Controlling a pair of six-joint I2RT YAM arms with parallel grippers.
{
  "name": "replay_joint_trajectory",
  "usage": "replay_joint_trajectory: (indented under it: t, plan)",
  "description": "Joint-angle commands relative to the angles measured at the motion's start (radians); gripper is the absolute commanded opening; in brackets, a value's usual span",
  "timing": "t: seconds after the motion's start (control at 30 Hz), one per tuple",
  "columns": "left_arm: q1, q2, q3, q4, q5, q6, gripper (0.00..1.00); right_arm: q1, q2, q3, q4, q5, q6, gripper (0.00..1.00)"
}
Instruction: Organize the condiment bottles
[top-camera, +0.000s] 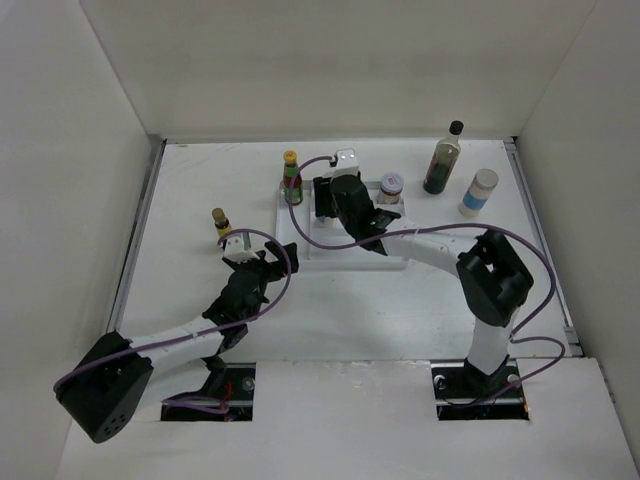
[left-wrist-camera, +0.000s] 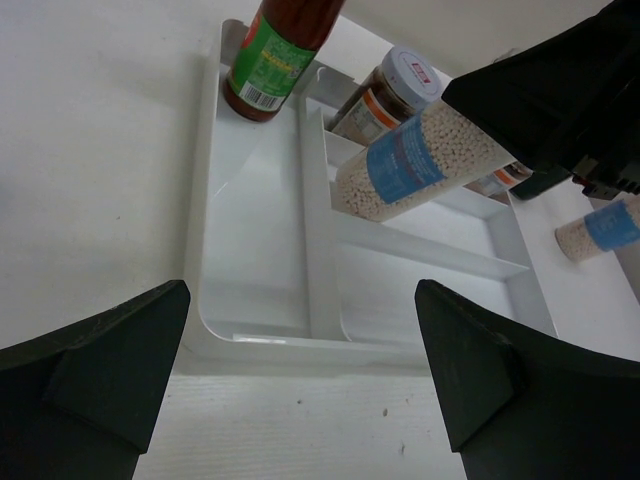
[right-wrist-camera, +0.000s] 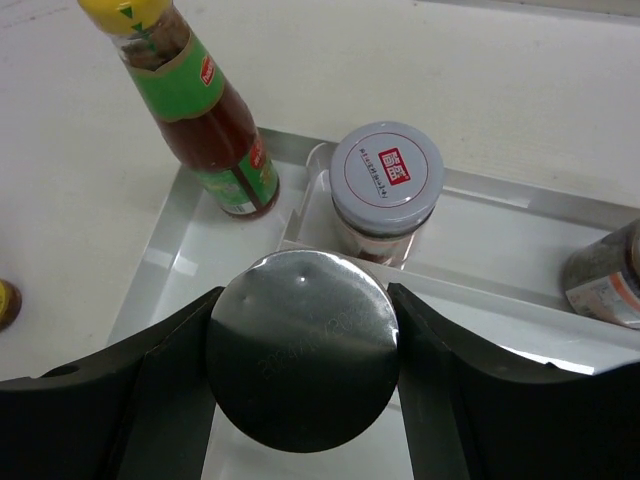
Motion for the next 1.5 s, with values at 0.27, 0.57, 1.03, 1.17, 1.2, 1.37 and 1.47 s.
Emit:
replay_joint_trajectory:
  t: [0.27, 0.57, 1.03, 1.17, 1.2, 1.37, 1.47]
  plan:
    - [0.001, 0.023, 0.016, 0.039, 0.038, -0.016, 1.0, 0.008, 0.02, 0.032, 0.089, -0.035, 0.032, 0.81]
    - [-0.003, 0.026, 0.017, 0.045, 0.046, -0.019, 1.0, -0.07, -0.27, -0.107, 0.082, -0.018, 0.023, 0.97]
    - [-0.016, 0.045, 0.025, 0.048, 0.058, -0.03, 1.0, -0.692, -0.459, -0.441, 0.111, 0.157, 0.052, 1.0]
    - [-0.017, 0.068, 0.031, 0.053, 0.064, -0.03, 1.0, -0.759, -0.365, -0.358, 0.082, 0.066, 0.05, 1.0]
    - [-0.017, 0.063, 0.029, 0.053, 0.07, -0.031, 1.0, -0.771, -0.347, -0.345, 0.088, 0.054, 0.049, 1.0]
    - [-0.019, 0.085, 0.037, 0.054, 0.073, -0.035, 1.0, -0.798, -0.266, -0.295, 0.115, -0.027, 0.047, 1.0]
    - [-0.019, 0.077, 0.036, 0.054, 0.084, -0.035, 1.0, -0.804, -0.207, -0.256, 0.129, -0.043, 0.041, 1.0]
